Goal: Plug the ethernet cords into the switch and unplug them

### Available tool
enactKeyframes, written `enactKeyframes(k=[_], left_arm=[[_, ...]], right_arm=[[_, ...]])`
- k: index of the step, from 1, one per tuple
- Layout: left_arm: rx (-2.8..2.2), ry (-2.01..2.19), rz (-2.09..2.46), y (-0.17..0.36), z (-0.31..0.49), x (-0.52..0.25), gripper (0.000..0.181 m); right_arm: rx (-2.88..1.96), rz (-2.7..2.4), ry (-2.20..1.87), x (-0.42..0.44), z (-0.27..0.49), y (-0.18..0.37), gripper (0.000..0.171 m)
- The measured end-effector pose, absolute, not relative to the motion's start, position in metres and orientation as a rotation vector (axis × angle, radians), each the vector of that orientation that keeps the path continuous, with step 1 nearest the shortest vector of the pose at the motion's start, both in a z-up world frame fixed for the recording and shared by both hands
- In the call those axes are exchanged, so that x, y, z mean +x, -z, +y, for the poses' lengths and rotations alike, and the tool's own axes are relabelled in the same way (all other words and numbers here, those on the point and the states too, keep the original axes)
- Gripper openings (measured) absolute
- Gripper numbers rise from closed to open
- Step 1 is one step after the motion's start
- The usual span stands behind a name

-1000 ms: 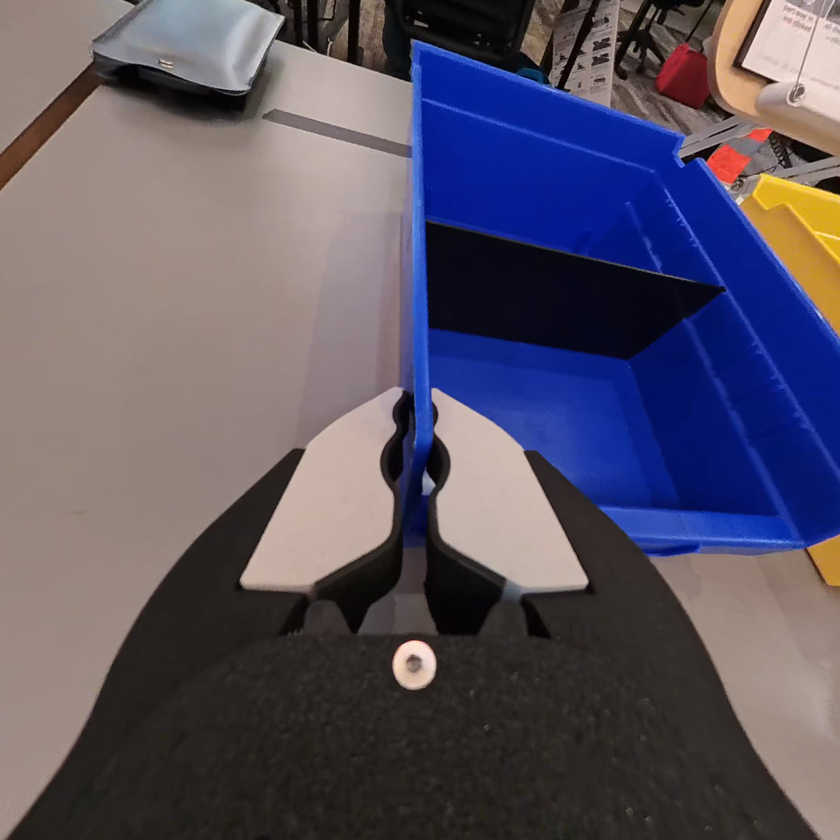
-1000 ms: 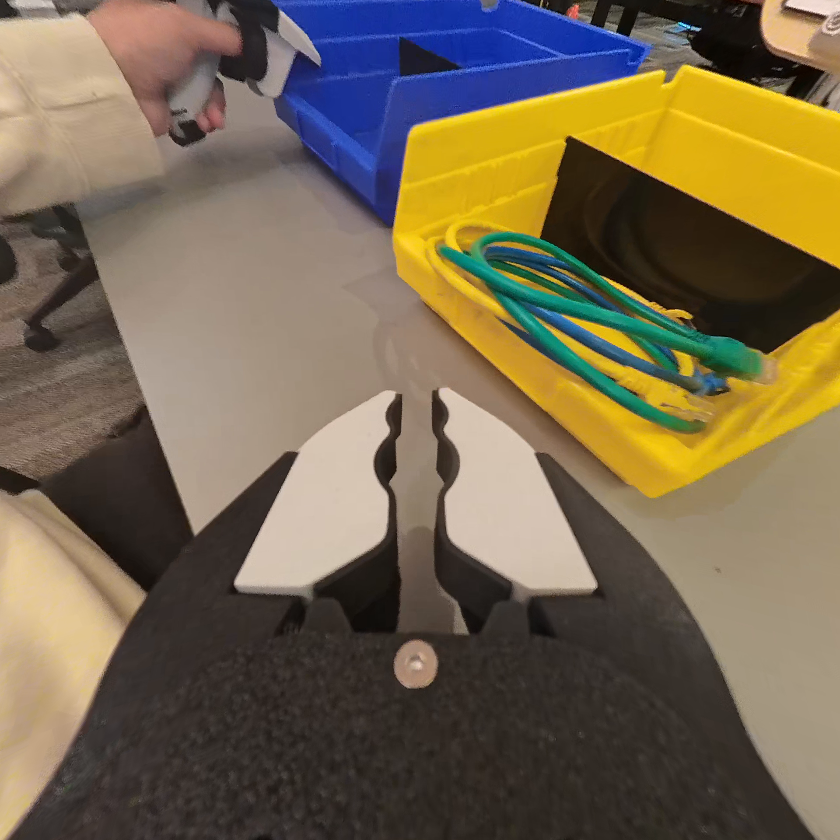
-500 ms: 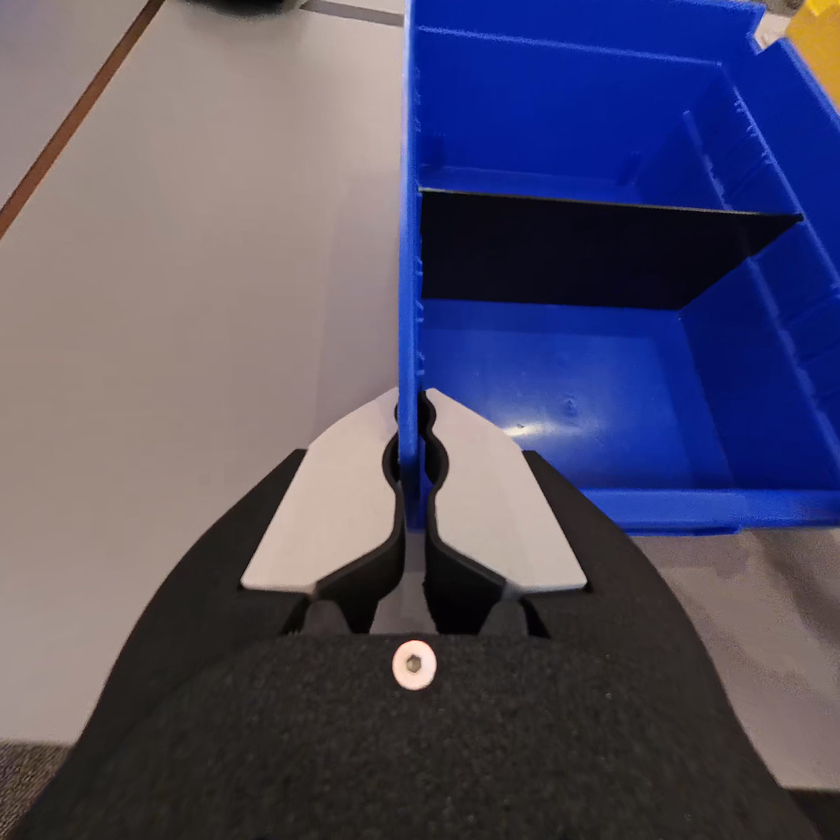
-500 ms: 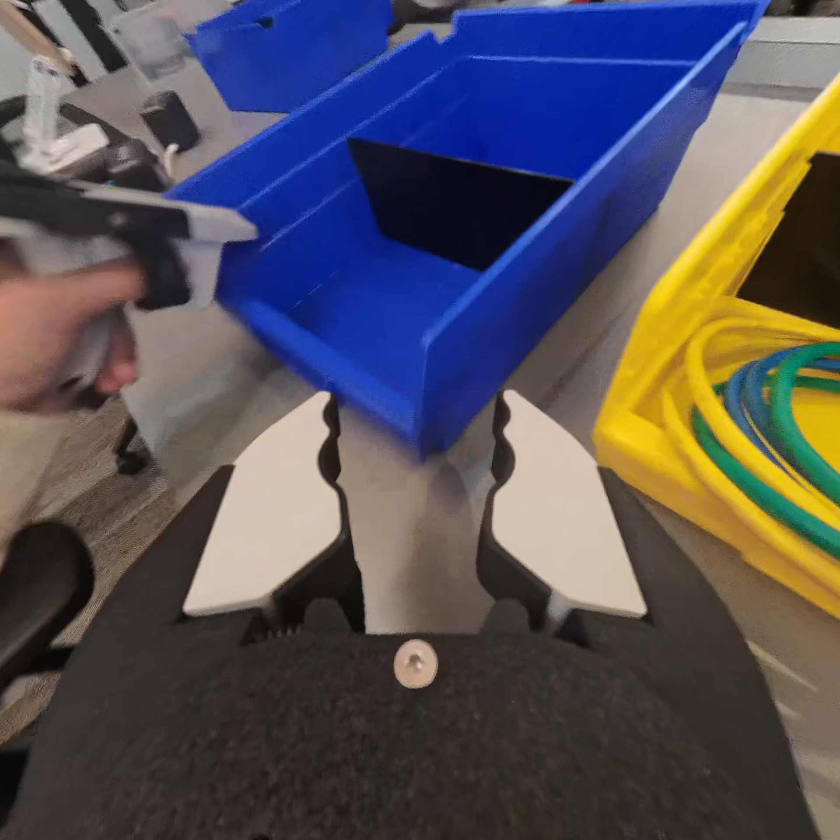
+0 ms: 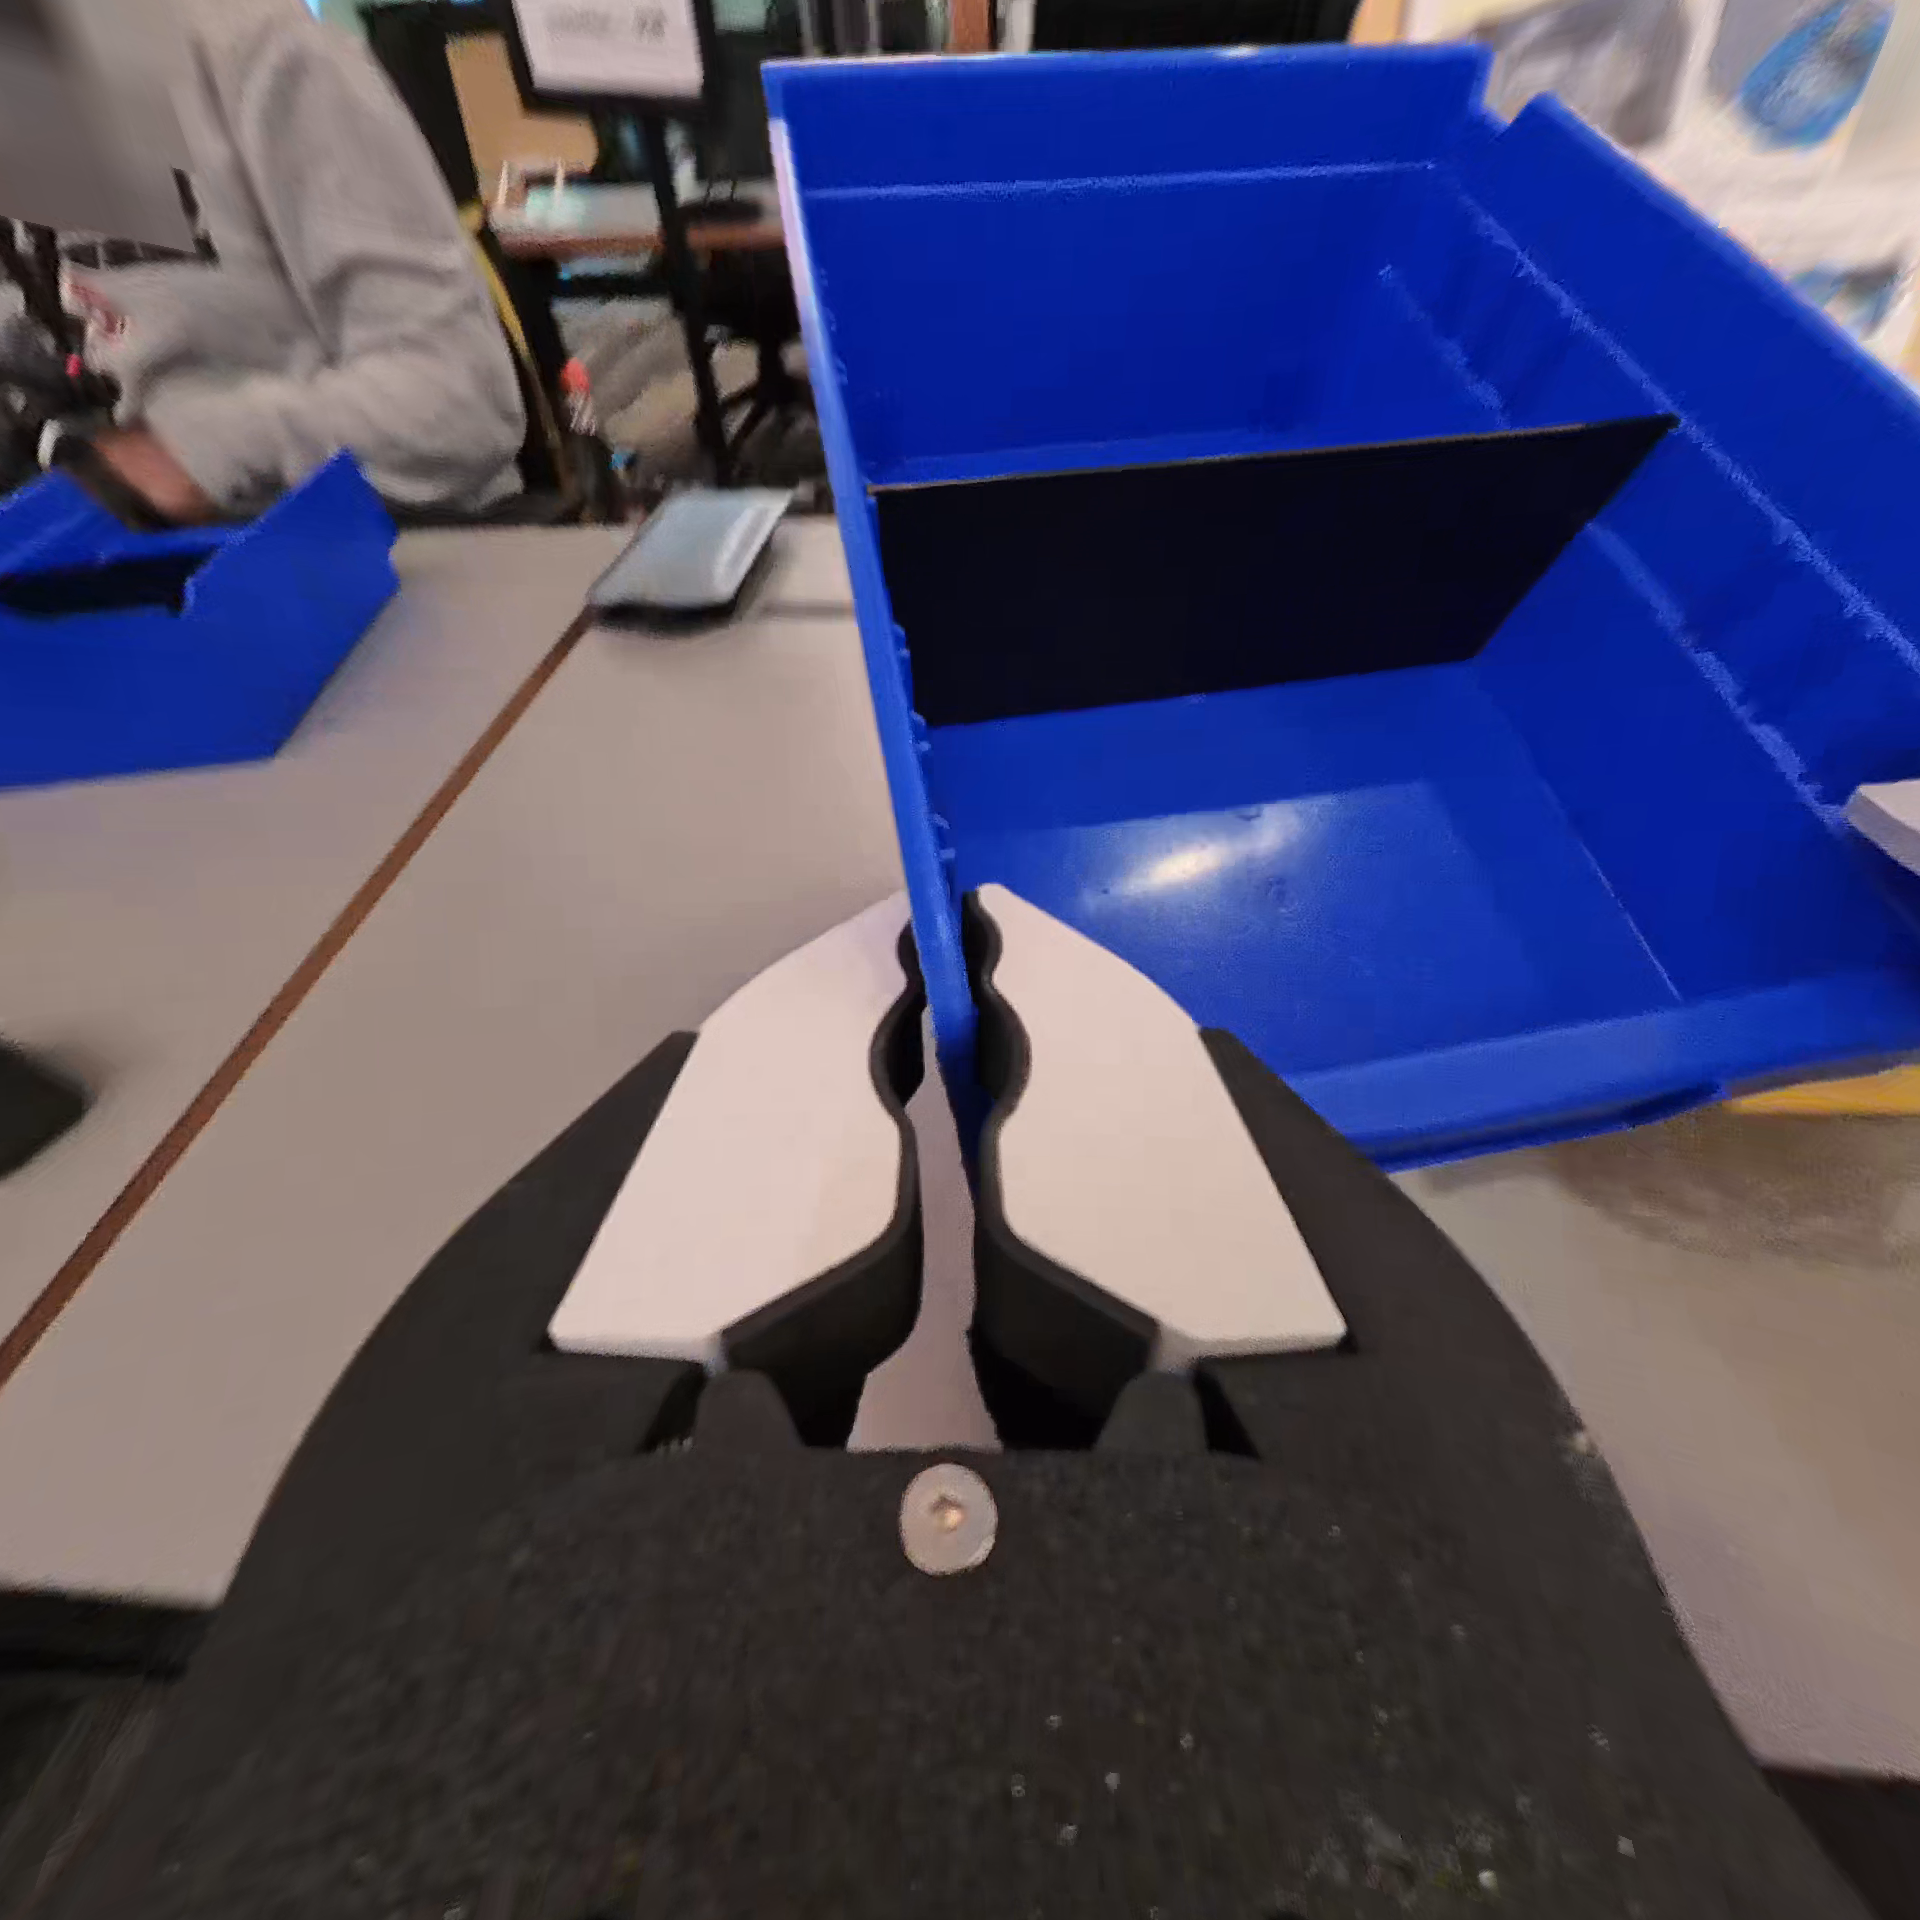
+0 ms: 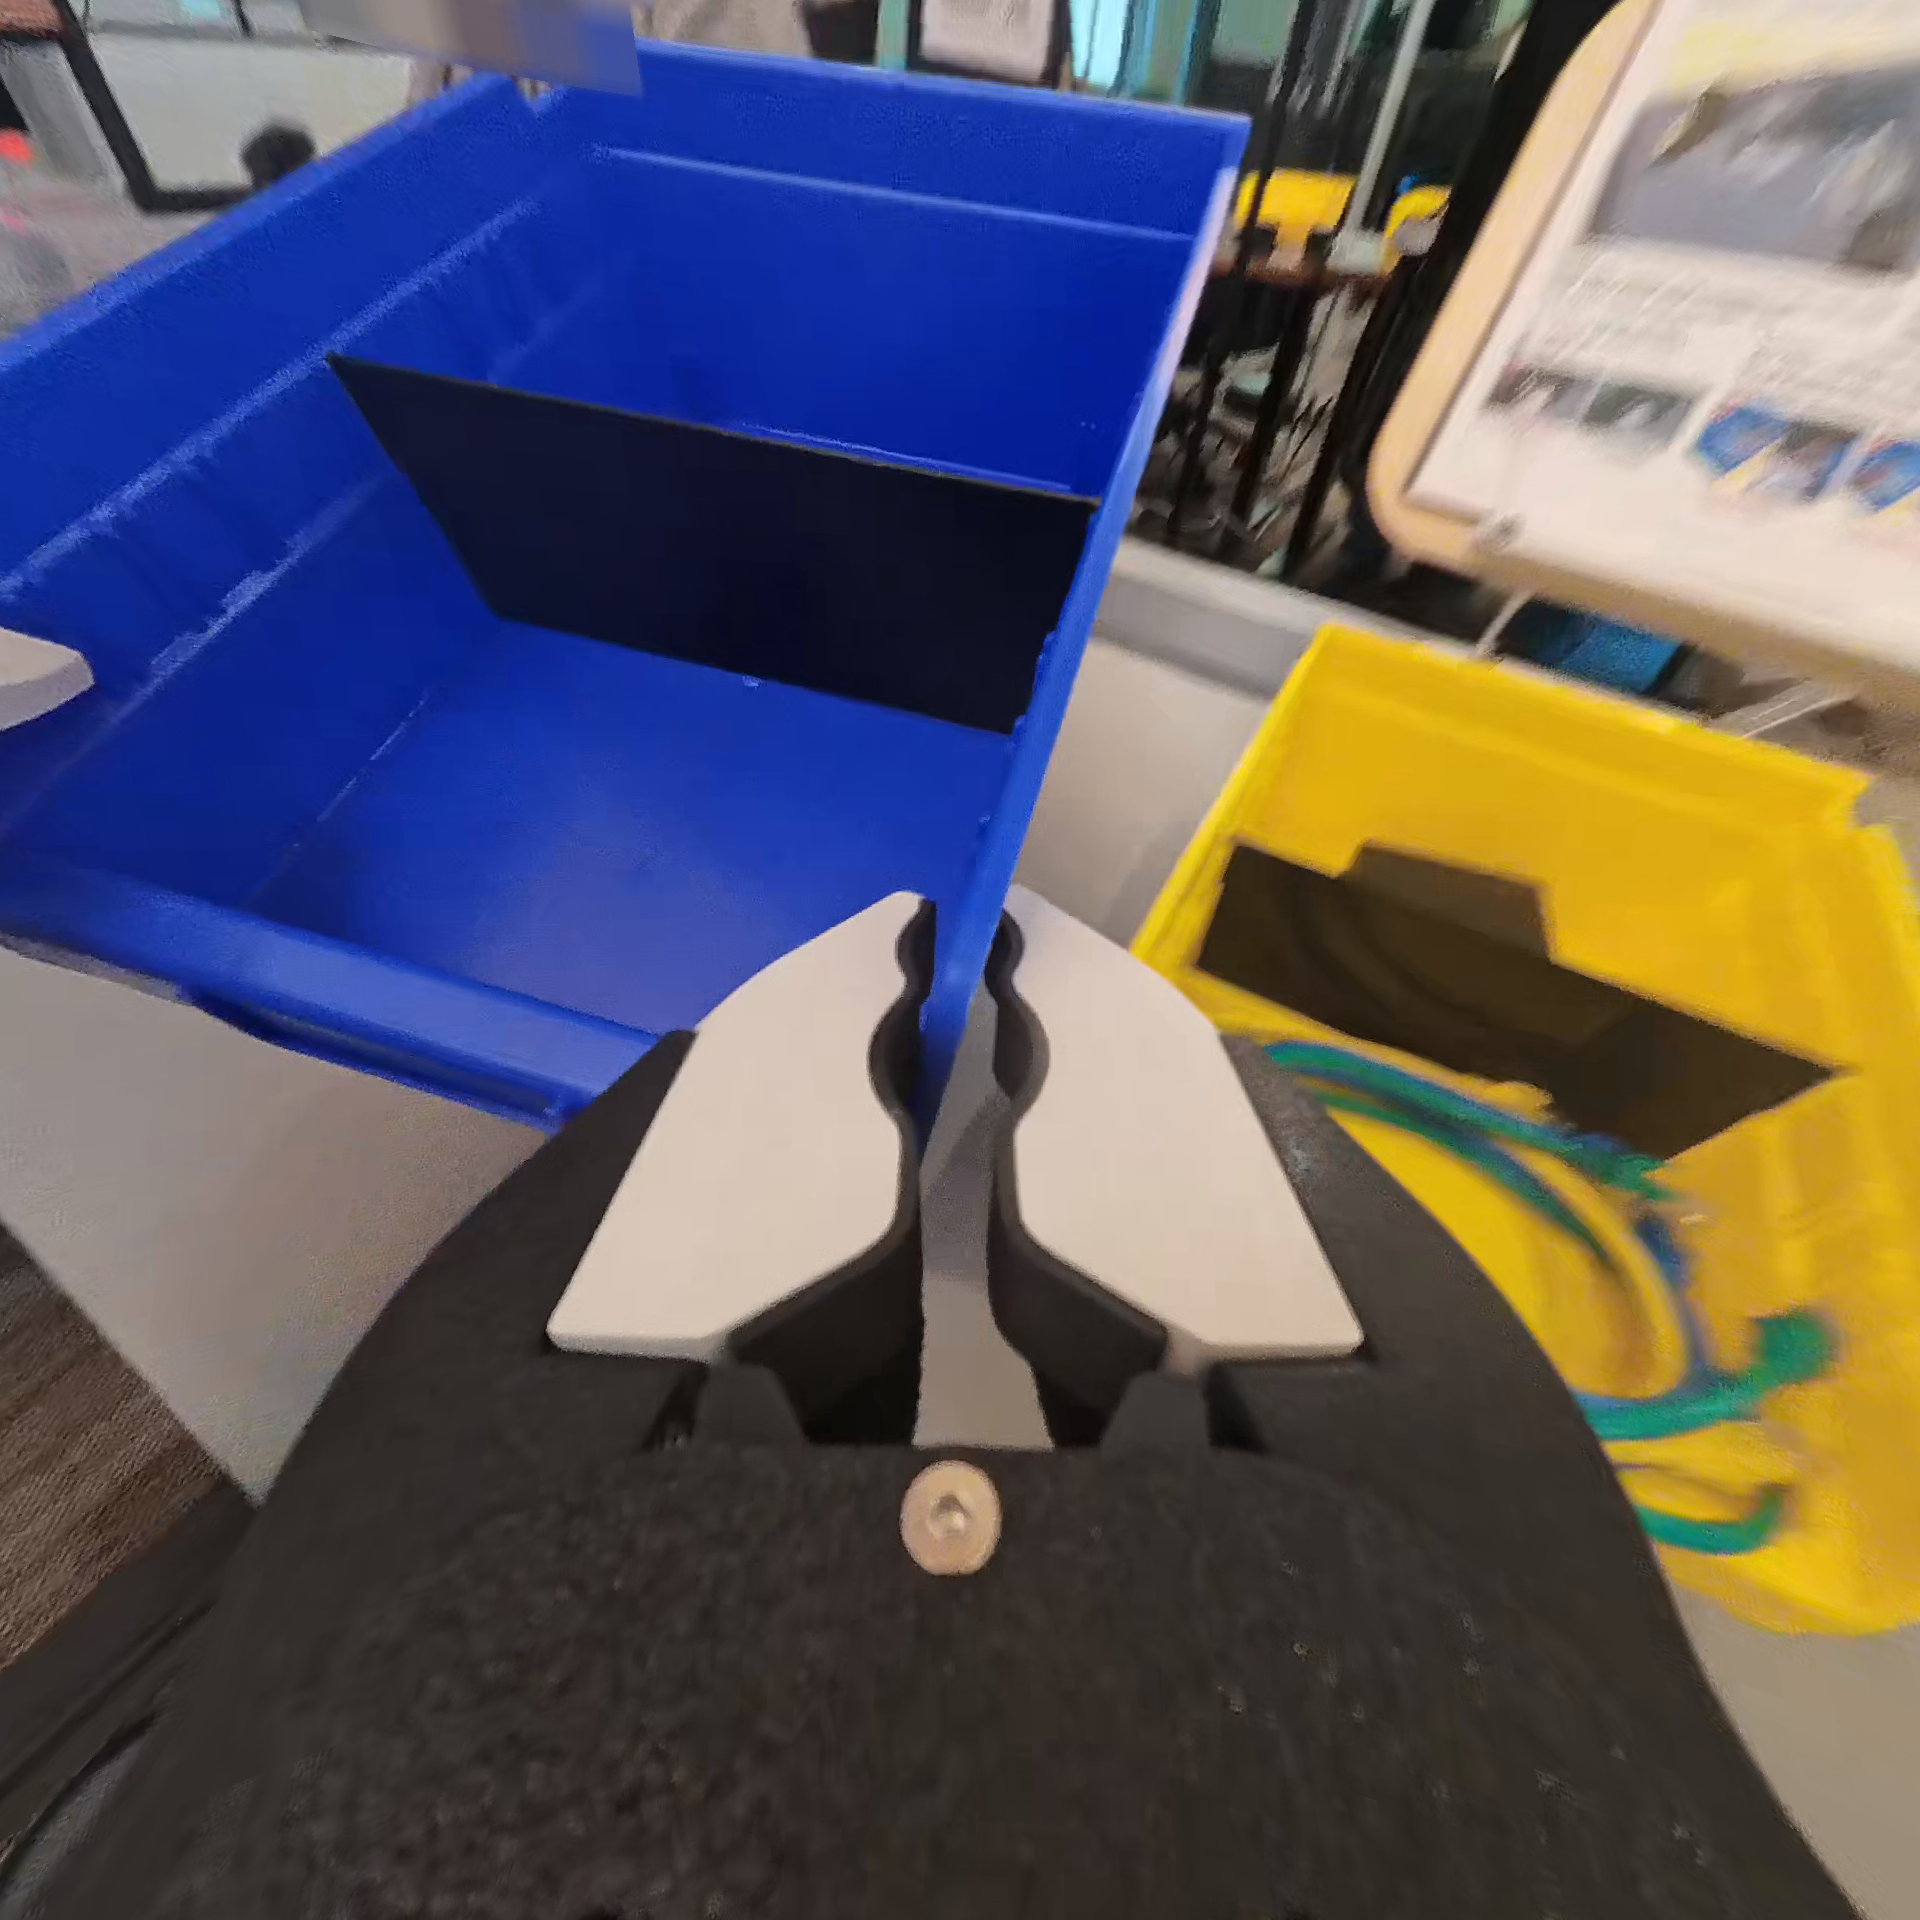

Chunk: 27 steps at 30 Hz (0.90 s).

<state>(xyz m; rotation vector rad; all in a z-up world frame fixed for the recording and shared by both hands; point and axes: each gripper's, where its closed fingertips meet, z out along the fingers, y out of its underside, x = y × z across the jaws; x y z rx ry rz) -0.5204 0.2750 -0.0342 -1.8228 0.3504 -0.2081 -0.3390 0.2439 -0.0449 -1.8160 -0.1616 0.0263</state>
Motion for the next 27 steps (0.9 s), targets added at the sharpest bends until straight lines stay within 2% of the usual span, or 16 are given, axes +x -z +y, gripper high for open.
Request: enactKeyframes(k=[5, 10, 14, 18, 23, 27], left_arm=[[-1.713, 0.323, 0.469, -0.031, 0.295, -0.404, 0.003], [-1.722, 0.483, 0.641, -0.035, 0.297, -0.232, 0.003], [-1.784, 0.554, 0.75, 0.0, 0.263, -0.098, 0.004], [-1.86, 0.575, 0.824, 0.057, 0.211, -0.001, 0.005], [-1.95, 0.623, 0.903, 0.133, 0.168, 0.047, 0.01], [-1.932, 0.576, 0.984, 0.15, 0.15, 0.059, 0.019]], right_arm=[[-1.711, -0.018, 0.149, -0.237, 0.228, -0.024, 0.009], [-1.746, 0.21, 0.357, -0.09, 0.187, -0.033, 0.01], [-1.887, 0.299, 0.391, 0.046, 0.153, 0.001, 0.008], [-2.06, 0.3, 0.418, 0.149, 0.105, 0.049, 0.007], [-2.136, 0.23, 0.288, 0.204, 0.074, 0.106, 0.009], [-2.178, 0.267, 0.278, 0.226, 0.07, 0.148, 0.006]])
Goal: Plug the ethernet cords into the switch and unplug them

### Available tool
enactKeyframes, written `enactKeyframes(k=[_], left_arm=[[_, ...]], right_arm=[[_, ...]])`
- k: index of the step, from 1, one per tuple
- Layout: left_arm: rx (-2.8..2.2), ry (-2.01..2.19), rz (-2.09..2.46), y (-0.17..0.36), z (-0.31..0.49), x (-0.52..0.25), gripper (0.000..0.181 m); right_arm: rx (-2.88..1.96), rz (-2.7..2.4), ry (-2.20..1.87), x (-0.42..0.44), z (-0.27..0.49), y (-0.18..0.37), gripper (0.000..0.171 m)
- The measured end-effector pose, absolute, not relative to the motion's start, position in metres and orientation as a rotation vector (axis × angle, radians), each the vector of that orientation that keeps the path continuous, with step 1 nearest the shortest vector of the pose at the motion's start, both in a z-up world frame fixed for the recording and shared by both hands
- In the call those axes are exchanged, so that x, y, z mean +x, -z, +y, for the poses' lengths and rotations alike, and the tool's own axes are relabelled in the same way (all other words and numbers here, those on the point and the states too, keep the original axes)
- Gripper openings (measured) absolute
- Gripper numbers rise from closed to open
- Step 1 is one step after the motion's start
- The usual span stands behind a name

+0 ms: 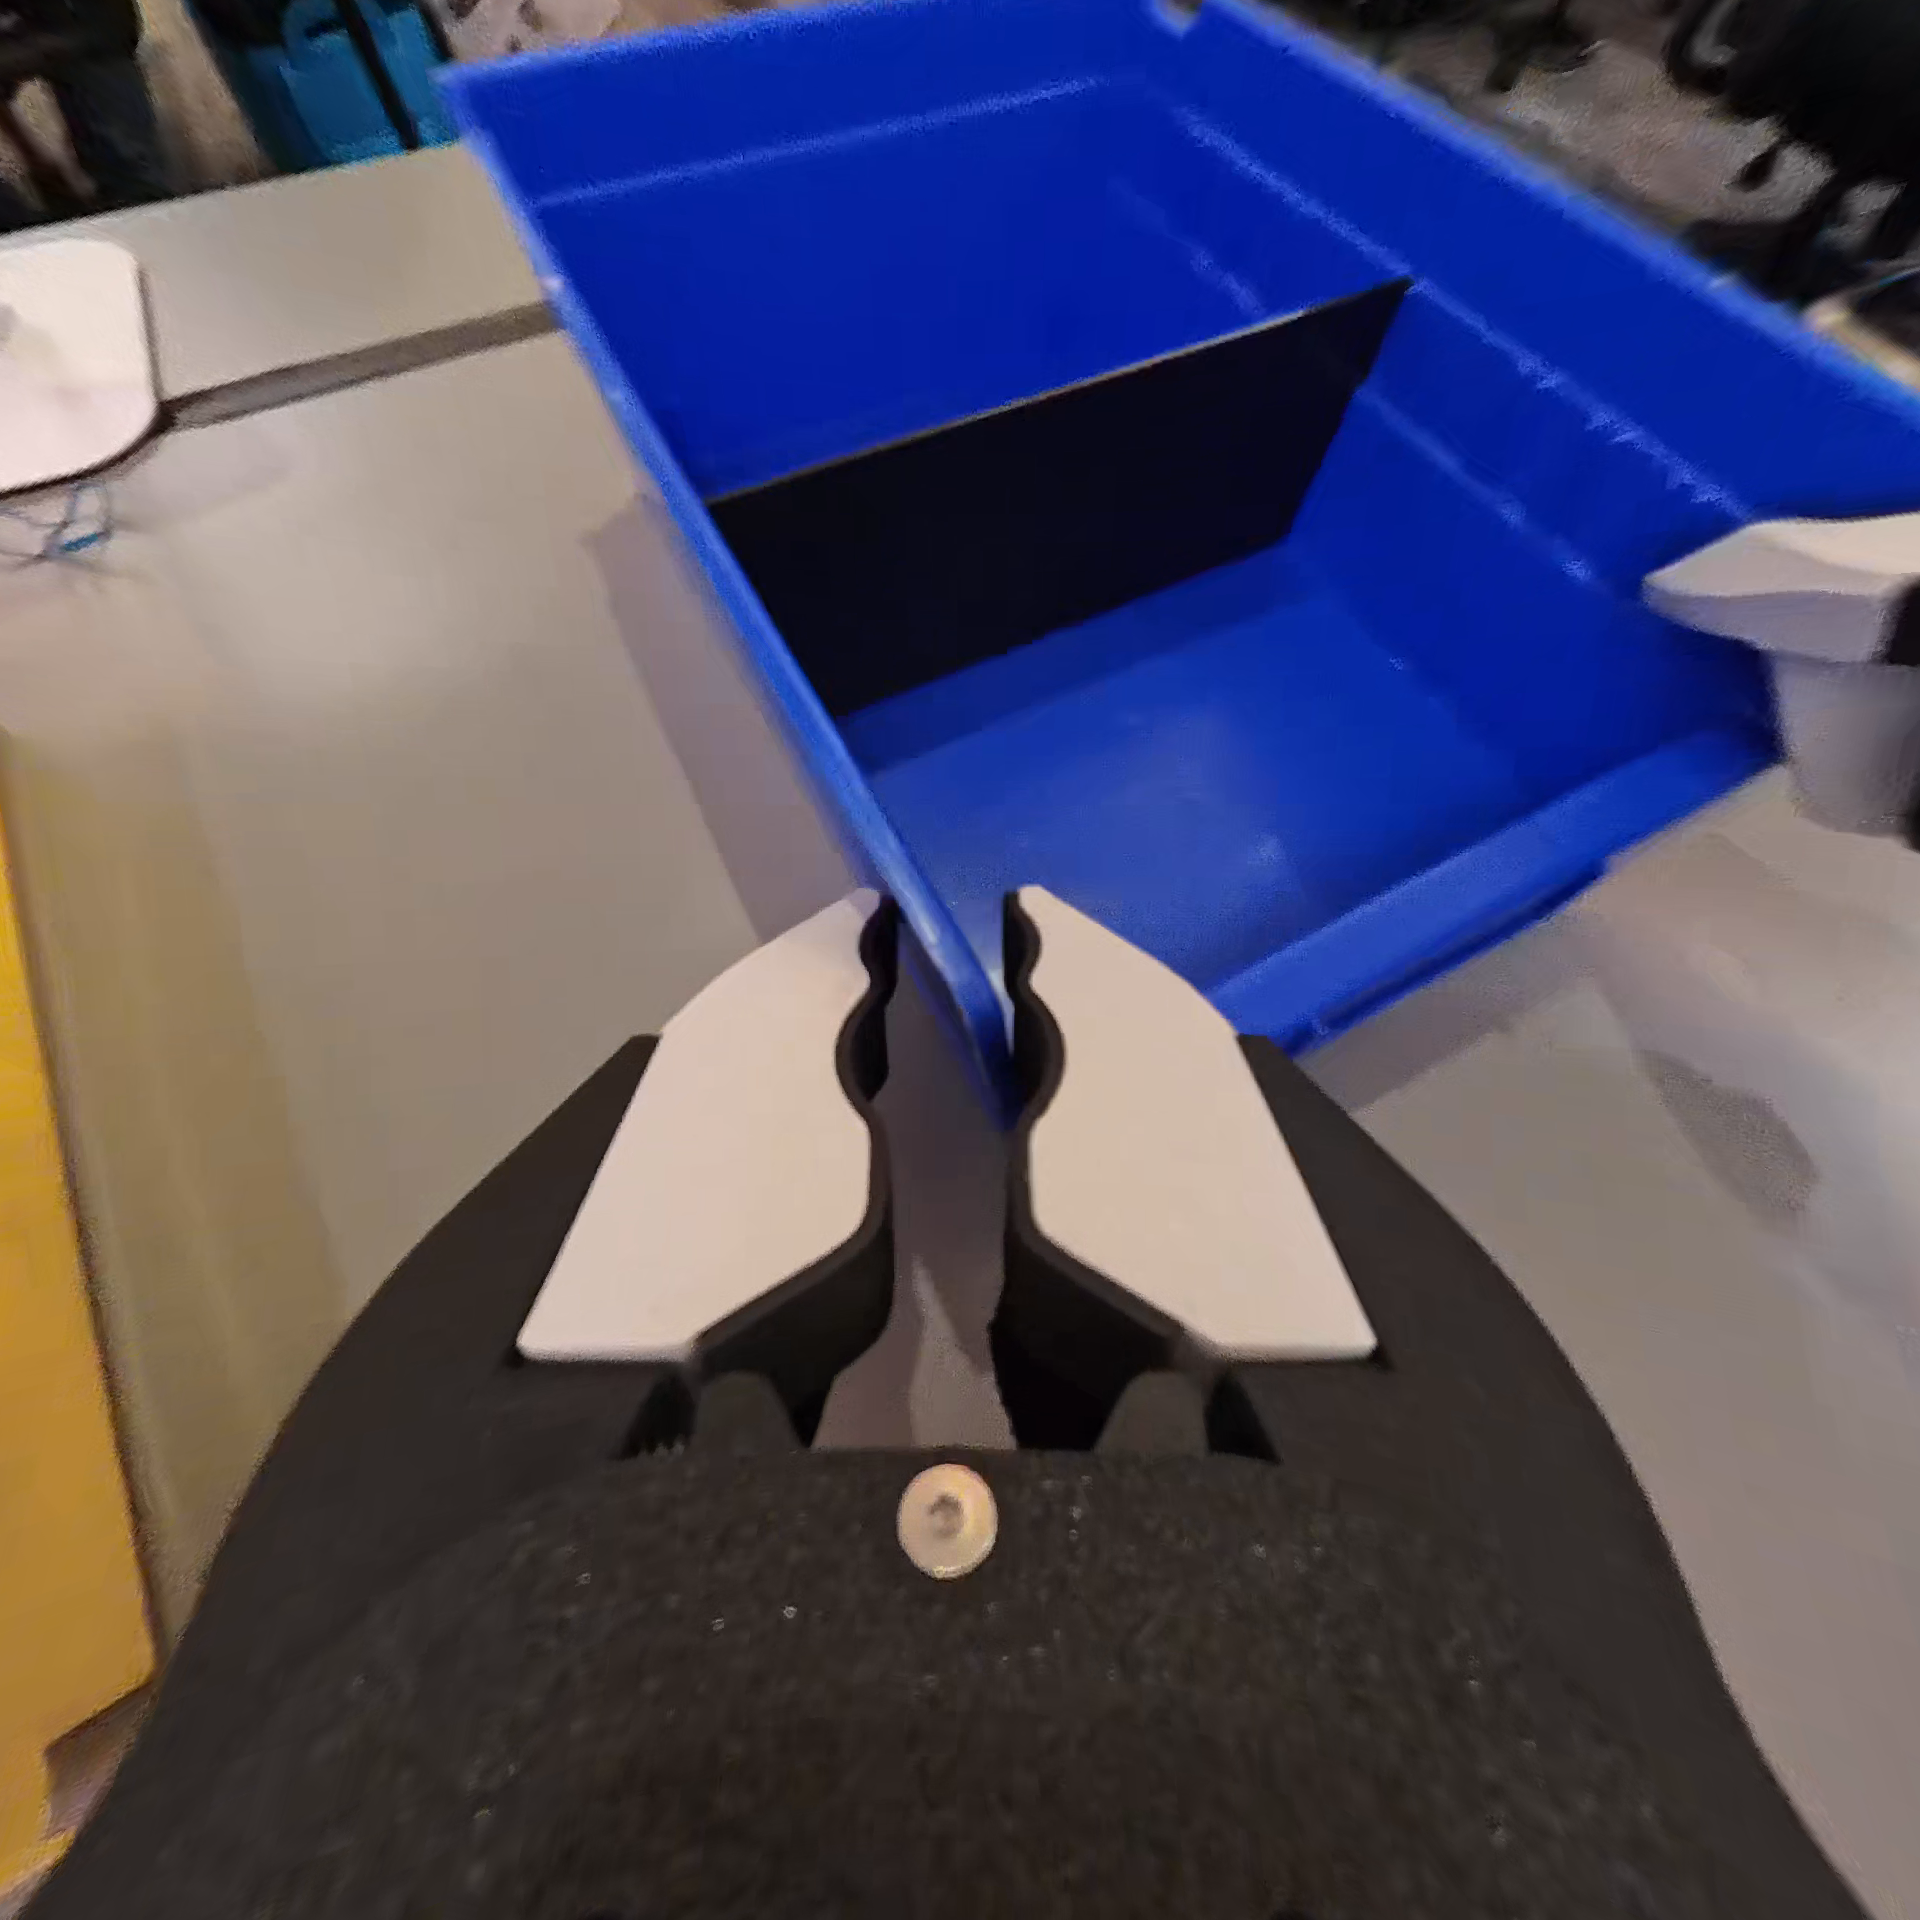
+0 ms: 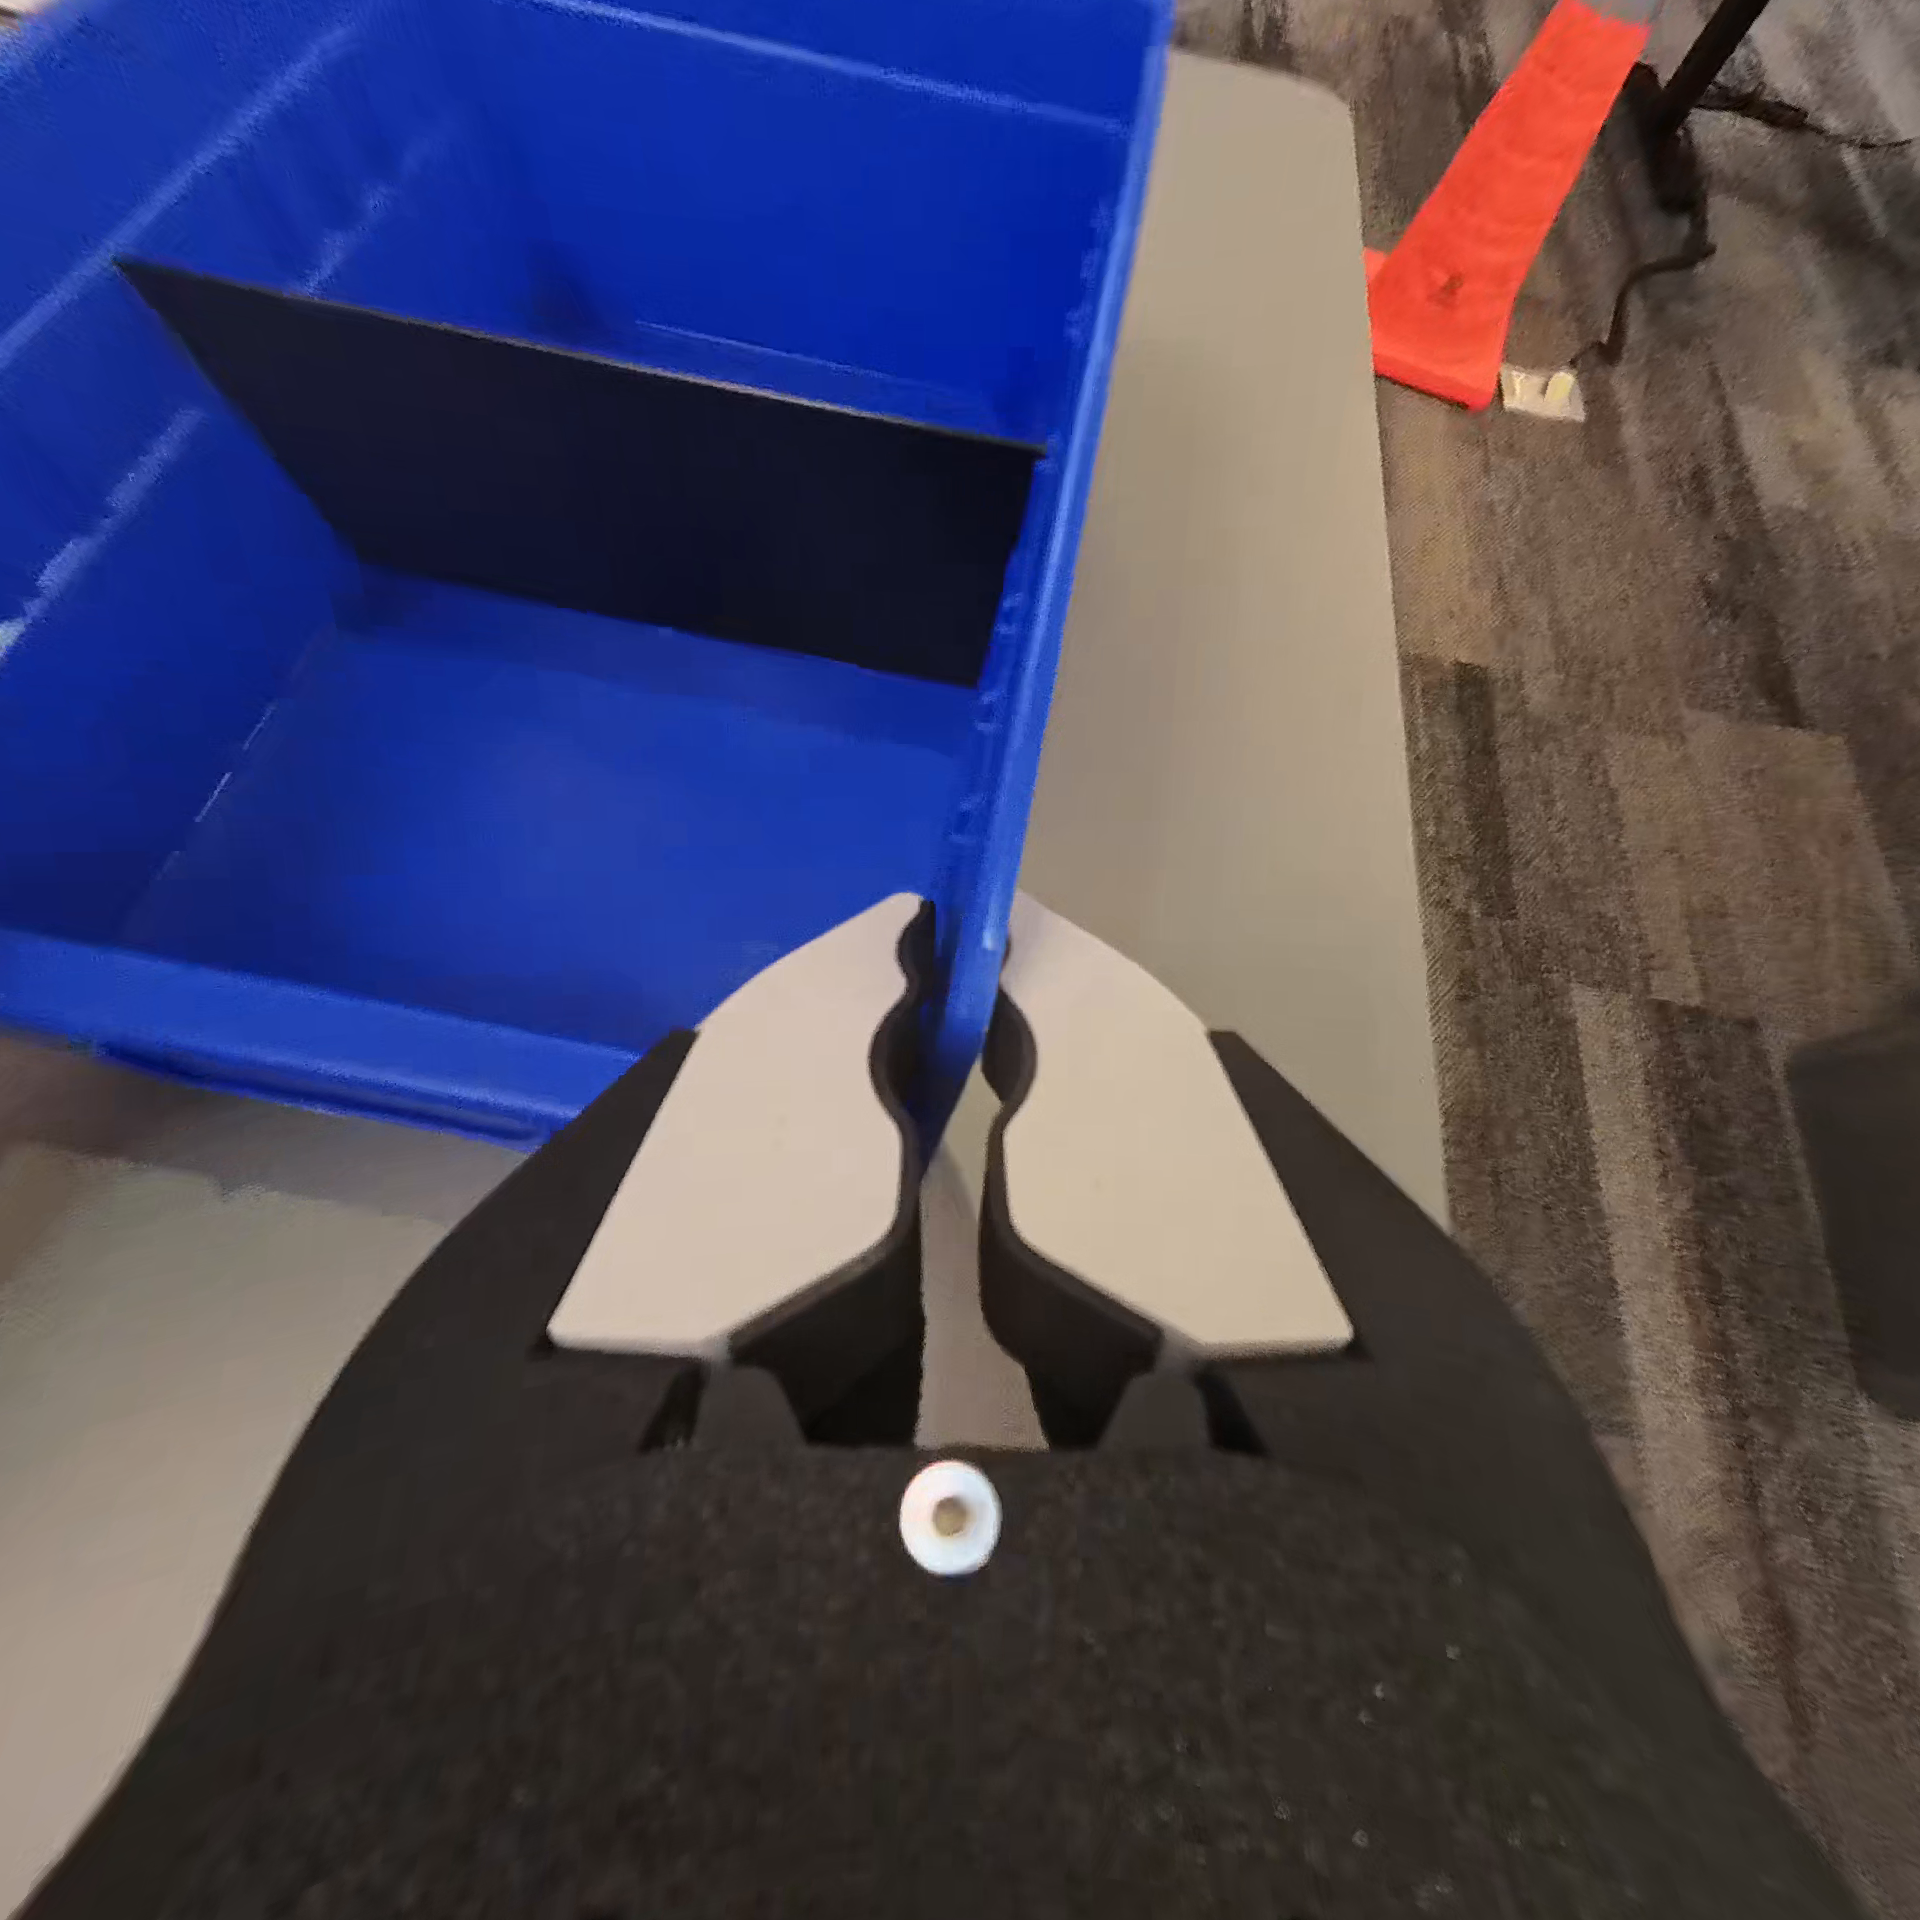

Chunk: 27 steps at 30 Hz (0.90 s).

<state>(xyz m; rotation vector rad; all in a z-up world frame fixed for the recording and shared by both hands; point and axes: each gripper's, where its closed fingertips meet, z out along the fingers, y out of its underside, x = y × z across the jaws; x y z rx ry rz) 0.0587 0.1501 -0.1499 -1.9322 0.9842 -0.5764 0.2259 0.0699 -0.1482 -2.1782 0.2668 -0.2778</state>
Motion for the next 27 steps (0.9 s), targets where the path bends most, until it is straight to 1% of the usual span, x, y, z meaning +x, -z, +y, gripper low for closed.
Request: enactKeyframes(k=[3, 6, 8, 10, 12, 14, 16, 19, 22, 24, 25, 27], left_arm=[[-1.943, 0.643, 1.015, 0.15, 0.141, 0.065, 0.023], [-1.961, 0.678, 1.086, 0.15, 0.137, 0.067, 0.027], [-1.976, 0.726, 1.135, 0.146, 0.13, 0.065, 0.036], [-1.933, 0.766, 1.2, 0.132, 0.124, 0.052, 0.04], [-1.833, 0.767, 1.251, 0.108, 0.124, 0.021, 0.041], [-1.748, 0.775, 1.237, 0.084, 0.134, -0.029, 0.041], [-1.728, 0.747, 1.161, 0.065, 0.157, -0.091, 0.048], [-1.747, 0.643, 0.992, 0.048, 0.207, -0.187, 0.057], [-1.829, 0.549, 0.823, 0.057, 0.25, -0.269, 0.062], [-1.895, 0.565, 0.742, 0.078, 0.262, -0.299, 0.065], [-1.92, 0.57, 0.71, 0.09, 0.265, -0.309, 0.064], [-1.96, 0.591, 0.68, 0.115, 0.265, -0.316, 0.06]], right_arm=[[-2.156, 0.385, 0.13, 0.233, 0.069, 0.155, 0.004], [-2.161, 0.406, 0.142, 0.237, 0.067, 0.155, 0.004], [-2.187, 0.368, 0.177, 0.234, 0.067, 0.154, 0.009], [-2.173, 0.337, 0.29, 0.239, 0.063, 0.142, 0.018], [-2.126, 0.324, 0.387, 0.242, 0.057, 0.117, 0.021], [-2.054, 0.287, 0.434, 0.237, 0.054, 0.082, 0.03], [-1.981, 0.213, 0.421, 0.217, 0.056, 0.045, 0.032], [-1.852, 0.064, 0.313, 0.16, 0.077, -0.007, 0.038], [-1.803, -0.115, 0.102, 0.069, 0.113, -0.031, 0.043], [-1.821, -0.205, -0.074, -0.004, 0.141, -0.02, 0.04], [-1.858, -0.205, -0.177, -0.042, 0.155, -0.003, 0.04], [-1.967, -0.218, -0.317, -0.11, 0.174, 0.05, 0.06]])
